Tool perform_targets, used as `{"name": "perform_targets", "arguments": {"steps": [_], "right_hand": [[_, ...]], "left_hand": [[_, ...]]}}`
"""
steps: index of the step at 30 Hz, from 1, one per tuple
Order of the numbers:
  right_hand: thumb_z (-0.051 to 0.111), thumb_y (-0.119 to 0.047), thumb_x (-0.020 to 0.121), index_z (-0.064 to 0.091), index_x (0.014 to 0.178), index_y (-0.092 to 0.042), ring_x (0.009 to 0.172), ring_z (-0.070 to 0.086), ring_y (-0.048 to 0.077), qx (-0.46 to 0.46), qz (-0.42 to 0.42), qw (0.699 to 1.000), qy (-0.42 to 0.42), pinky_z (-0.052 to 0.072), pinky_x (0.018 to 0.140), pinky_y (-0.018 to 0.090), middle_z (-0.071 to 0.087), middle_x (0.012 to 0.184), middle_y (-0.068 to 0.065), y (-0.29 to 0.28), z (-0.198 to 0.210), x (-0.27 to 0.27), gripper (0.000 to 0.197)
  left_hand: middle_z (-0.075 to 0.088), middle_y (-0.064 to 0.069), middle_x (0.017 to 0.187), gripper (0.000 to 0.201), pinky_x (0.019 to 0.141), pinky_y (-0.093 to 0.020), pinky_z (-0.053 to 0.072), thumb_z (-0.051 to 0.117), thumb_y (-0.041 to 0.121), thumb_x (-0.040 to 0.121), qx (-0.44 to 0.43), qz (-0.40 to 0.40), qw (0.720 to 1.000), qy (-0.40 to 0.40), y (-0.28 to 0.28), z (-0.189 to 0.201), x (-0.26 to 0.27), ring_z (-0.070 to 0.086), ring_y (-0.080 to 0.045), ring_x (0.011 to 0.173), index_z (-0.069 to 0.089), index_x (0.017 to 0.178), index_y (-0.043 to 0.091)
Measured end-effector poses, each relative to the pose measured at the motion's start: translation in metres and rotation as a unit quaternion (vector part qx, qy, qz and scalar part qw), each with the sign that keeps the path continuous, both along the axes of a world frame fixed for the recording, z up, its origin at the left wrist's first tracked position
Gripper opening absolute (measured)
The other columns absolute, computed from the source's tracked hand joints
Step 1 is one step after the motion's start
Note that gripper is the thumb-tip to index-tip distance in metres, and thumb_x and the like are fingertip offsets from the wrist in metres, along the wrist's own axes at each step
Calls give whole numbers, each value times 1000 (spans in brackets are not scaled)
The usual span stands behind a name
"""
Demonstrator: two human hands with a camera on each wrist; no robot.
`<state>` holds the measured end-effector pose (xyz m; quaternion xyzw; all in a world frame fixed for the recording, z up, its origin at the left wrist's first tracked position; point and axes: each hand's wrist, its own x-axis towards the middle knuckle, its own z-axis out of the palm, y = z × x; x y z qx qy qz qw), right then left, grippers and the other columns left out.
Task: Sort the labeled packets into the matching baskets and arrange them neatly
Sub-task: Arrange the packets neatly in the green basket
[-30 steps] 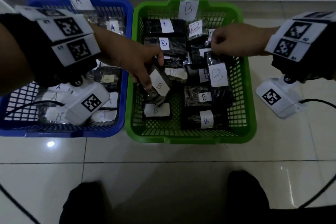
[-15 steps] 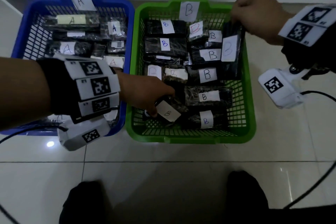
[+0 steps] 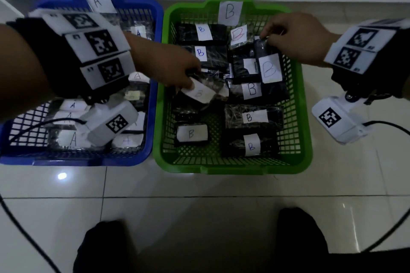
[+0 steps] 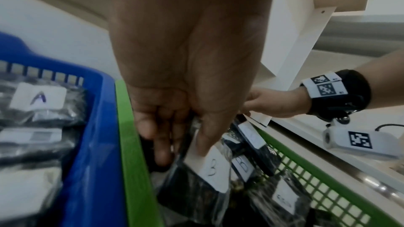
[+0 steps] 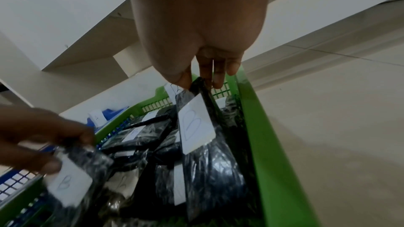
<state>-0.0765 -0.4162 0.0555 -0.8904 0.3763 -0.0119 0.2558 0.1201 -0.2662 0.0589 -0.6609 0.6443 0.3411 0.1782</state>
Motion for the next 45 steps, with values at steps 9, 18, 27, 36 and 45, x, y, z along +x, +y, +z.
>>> {"name": "perform_targets", "arguments": {"steps": [9,18,27,36,45], "right_hand": [[53,-29,88,59,107,-17,113,49,36,-105,21,989,102,31,102,49,59,111,9,1,-11,10,24],[54,-37,92,46,132,-13,117,51,34,-52,1,995,88,41,94,36,55,129,16,-14,-24,43,47],[74,-26,76,65,112,-25,99,60,20,19,-50,998,42,47,89,29,64,110,0,-17,-33,56,37],[55,-9,76,59,85,-24,72,55,21,101,-123,973,-164,43,58,26,57,84,11,-5,3,44,17],[50,-3,88,61,96,-9,62,58,10,270,39,960,69,43,46,16,64,86,5,27,39,44,15]], "left_hand": [[55,-12,116,49,88,-41,38,49,48,88,-140,-81,969,-189,11,-13,13,47,-30,107,48,122,12],[50,-8,126,42,87,-42,44,50,32,82,-264,-295,917,-52,43,-29,-24,49,-30,113,54,123,26],[26,-5,149,48,106,-44,23,51,38,90,-151,-402,897,-102,56,-46,-37,20,-30,137,39,135,30],[9,-7,156,60,114,-47,7,49,38,93,-80,-390,902,-168,57,-46,-38,-6,-30,145,22,146,32],[65,-3,112,41,98,-48,23,60,42,76,-198,-413,878,-139,63,-50,-33,47,-36,126,64,112,22]]}}
